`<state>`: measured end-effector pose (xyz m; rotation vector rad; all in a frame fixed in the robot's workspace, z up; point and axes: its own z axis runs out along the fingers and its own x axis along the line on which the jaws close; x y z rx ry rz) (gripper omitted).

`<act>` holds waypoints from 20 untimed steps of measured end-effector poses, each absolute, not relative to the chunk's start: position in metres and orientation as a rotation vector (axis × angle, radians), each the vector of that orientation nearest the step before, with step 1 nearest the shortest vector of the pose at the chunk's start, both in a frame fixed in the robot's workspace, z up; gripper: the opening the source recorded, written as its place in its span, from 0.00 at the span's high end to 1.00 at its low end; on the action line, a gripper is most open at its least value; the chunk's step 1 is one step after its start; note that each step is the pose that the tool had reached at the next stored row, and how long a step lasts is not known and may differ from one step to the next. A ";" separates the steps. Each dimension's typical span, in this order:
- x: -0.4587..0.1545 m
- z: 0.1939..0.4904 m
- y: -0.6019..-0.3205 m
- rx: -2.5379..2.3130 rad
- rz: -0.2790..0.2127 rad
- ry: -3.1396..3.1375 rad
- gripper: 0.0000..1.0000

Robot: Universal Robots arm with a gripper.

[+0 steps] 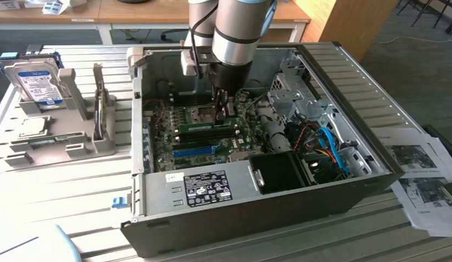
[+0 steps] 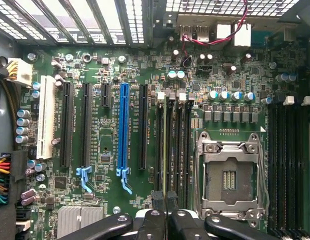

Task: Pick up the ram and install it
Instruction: 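Insert the ram into the slot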

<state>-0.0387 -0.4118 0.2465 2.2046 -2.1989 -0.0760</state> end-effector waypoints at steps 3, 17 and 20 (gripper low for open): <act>-0.038 0.246 -0.412 2.203 -0.076 -2.201 0.89; -0.037 0.246 -0.412 2.182 -0.077 -2.222 0.89; -0.037 0.246 -0.412 2.184 -0.074 -2.224 0.89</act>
